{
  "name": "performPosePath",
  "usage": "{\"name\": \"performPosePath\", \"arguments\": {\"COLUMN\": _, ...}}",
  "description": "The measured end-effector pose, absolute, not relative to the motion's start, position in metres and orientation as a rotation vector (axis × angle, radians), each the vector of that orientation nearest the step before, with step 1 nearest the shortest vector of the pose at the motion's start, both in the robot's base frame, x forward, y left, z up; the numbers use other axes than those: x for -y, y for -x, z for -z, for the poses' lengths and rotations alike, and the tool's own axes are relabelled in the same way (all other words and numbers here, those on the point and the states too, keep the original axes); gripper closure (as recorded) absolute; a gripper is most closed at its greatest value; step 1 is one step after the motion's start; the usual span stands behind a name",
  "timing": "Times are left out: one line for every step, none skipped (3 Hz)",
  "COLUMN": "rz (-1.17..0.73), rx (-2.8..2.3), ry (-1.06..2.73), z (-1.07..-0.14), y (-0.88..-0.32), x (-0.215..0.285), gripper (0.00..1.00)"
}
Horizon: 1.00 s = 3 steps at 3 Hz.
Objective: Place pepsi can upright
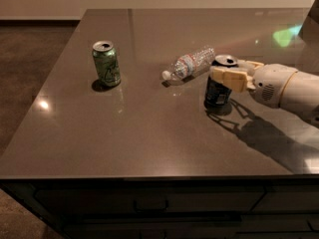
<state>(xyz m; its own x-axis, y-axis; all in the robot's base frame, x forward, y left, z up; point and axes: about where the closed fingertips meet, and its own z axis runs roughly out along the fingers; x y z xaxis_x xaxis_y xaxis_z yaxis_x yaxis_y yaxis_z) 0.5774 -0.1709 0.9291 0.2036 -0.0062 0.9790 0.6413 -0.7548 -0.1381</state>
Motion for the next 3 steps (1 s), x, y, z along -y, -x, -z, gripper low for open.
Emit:
{"name": "performPosePath", "arguments": {"rz": 1.618, "rx": 0.591, "ry": 1.929, "z": -0.9225, "y": -0.5767, "x": 0.1698, "gripper": 0.37}}
{"name": "performPosePath", "arguments": {"rz": 1.616, "rx": 0.592, "ry": 1.926, "z": -0.9225, "y": -0.5769, "x": 0.1676, "gripper": 0.14}}
{"name": "performPosePath", "arguments": {"rz": 1.612, "rx": 0.592, "ry": 1.923, "z": -0.9228, "y": -0.5770, "x": 0.1653, "gripper": 0.00}}
